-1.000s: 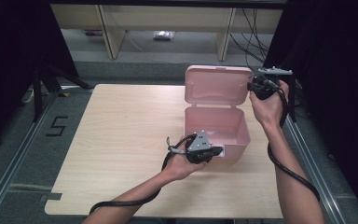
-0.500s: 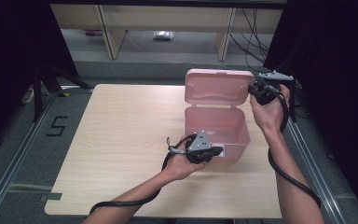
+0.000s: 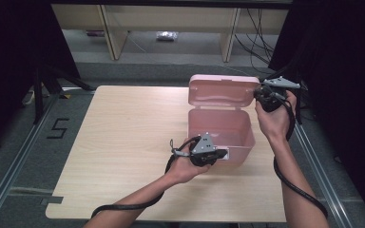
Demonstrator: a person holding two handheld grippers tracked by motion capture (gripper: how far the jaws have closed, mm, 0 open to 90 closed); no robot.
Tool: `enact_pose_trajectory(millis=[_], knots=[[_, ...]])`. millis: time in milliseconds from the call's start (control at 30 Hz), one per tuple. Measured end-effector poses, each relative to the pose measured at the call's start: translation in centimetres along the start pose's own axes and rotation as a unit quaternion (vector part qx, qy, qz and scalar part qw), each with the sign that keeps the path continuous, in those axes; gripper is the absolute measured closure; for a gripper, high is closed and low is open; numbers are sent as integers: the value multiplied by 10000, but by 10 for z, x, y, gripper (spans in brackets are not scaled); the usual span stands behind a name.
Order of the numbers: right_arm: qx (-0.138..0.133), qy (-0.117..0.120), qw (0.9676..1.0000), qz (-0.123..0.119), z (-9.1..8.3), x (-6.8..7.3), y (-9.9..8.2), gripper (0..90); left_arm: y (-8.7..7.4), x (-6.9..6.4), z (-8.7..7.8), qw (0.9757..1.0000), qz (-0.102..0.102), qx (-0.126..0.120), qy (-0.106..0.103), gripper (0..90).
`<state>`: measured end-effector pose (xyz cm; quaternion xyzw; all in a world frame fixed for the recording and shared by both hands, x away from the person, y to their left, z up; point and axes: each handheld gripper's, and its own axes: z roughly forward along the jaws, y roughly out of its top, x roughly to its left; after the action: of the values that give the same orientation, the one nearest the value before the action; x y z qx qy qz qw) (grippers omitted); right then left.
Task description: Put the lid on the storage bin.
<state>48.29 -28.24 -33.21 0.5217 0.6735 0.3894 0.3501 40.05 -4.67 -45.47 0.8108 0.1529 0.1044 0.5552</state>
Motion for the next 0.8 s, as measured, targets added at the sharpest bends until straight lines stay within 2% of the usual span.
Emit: enact_pose_trajectory(millis=[33,133,167,300,333,400,467,500,567,600,667,767,800], knots=[[7,-44,10000,-70,-1,0,-1,892,0,0,0,10000,-3,3,1,900],[-22,-39,10000,-2,-4,2,-4,892,0,0,0,10000,7,17,4,900],[-13,-29,9999,-97,-4,1,-4,892,0,0,0,10000,3,18,3,900],[-5,-50,10000,-60,-8,3,-8,892,0,0,0,10000,4,15,5,900],[-29,-18,9999,-142,-8,2,-8,892,0,0,0,10000,0,14,5,900],[-92,-82,9999,-108,-8,4,-10,892,0,-1,0,10000,-3,15,4,900],[-76,-75,9998,-195,-9,4,-11,891,1,0,0,10000,-2,17,0,900],[-57,-92,9999,-107,-10,5,-11,892,1,0,0,10000,-5,19,-1,900],[-77,-57,9998,-147,-11,5,-12,892,1,0,0,10000,1,17,-7,900],[-111,-110,9995,-261,-11,4,-13,892,1,0,0,10000,3,22,-6,900],[-58,-111,9997,-209,-13,6,-14,892,1,-1,0,10000,2,22,-6,900],[-182,-142,9992,-316,-12,5,-15,891,1,-1,0,10000,-2,22,-8,900],[-63,-69,9998,-202,-14,6,-15,891,1,-1,0,10000,-11,22,-6,900]])
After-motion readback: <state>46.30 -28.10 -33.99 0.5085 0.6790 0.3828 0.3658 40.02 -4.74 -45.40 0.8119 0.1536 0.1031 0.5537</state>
